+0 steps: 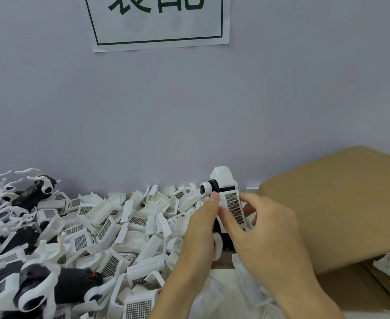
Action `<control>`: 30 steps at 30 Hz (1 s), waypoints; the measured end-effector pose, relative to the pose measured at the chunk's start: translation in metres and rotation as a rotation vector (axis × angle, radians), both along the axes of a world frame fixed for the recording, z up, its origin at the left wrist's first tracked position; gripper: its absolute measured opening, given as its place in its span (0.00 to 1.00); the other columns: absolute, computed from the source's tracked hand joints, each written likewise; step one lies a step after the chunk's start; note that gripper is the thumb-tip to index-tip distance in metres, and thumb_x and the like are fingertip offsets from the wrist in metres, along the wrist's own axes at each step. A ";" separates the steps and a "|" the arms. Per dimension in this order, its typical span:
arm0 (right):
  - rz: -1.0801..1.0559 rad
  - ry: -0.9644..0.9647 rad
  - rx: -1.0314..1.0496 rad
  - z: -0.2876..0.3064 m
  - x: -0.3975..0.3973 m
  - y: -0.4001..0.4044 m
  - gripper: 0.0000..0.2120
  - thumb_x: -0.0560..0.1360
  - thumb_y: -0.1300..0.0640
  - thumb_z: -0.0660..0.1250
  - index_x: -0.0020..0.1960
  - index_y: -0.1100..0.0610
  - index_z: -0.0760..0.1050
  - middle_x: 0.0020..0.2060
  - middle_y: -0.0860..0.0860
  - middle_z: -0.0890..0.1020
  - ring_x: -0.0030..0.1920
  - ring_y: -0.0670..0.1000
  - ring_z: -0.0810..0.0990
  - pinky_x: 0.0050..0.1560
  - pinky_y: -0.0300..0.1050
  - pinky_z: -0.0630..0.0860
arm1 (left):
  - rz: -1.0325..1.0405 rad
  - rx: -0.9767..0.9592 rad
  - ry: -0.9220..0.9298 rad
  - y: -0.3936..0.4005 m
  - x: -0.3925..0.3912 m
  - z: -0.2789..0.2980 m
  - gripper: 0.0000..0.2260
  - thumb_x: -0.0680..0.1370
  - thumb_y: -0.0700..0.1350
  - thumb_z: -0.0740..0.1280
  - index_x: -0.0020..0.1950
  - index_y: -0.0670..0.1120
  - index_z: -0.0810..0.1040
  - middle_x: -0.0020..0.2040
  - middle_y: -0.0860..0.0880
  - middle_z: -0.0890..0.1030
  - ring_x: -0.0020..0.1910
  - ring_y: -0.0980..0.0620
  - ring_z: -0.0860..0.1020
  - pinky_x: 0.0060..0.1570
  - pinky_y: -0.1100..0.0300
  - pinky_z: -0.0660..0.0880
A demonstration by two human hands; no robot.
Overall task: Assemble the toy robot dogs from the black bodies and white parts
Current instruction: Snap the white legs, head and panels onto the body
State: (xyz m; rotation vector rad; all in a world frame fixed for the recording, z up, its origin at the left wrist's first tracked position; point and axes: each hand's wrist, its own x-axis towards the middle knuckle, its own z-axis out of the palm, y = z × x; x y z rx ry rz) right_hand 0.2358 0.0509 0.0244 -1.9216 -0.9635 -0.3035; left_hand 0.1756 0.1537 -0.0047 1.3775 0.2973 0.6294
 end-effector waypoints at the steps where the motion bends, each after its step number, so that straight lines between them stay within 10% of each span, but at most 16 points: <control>1: 0.038 0.001 -0.026 0.001 0.000 0.000 0.13 0.74 0.35 0.65 0.45 0.44 0.79 0.36 0.41 0.80 0.39 0.44 0.79 0.39 0.44 0.78 | 0.022 0.006 -0.018 0.001 0.000 0.000 0.27 0.69 0.72 0.63 0.54 0.55 0.86 0.46 0.46 0.87 0.38 0.49 0.83 0.42 0.59 0.78; 9: 0.258 0.413 0.092 0.006 0.007 -0.004 0.18 0.81 0.43 0.61 0.43 0.48 0.86 0.39 0.40 0.87 0.40 0.41 0.85 0.41 0.37 0.77 | 0.028 -0.073 -0.004 -0.002 -0.003 0.008 0.18 0.73 0.61 0.66 0.53 0.53 0.86 0.53 0.45 0.87 0.54 0.45 0.85 0.56 0.44 0.81; 16: 0.386 0.819 0.162 0.009 0.001 0.000 0.26 0.71 0.31 0.59 0.41 0.49 0.87 0.40 0.50 0.88 0.43 0.48 0.88 0.41 0.41 0.82 | 0.009 -0.078 -0.003 -0.007 -0.003 0.008 0.21 0.71 0.67 0.64 0.51 0.55 0.87 0.50 0.45 0.87 0.48 0.46 0.86 0.42 0.53 0.82; 30: 0.286 0.968 0.526 -0.007 -0.015 0.018 0.18 0.76 0.41 0.67 0.39 0.50 0.88 0.38 0.53 0.88 0.40 0.52 0.88 0.32 0.43 0.81 | -0.005 -0.007 0.020 -0.002 -0.003 0.007 0.25 0.71 0.71 0.64 0.46 0.51 0.87 0.39 0.47 0.86 0.37 0.49 0.85 0.31 0.58 0.78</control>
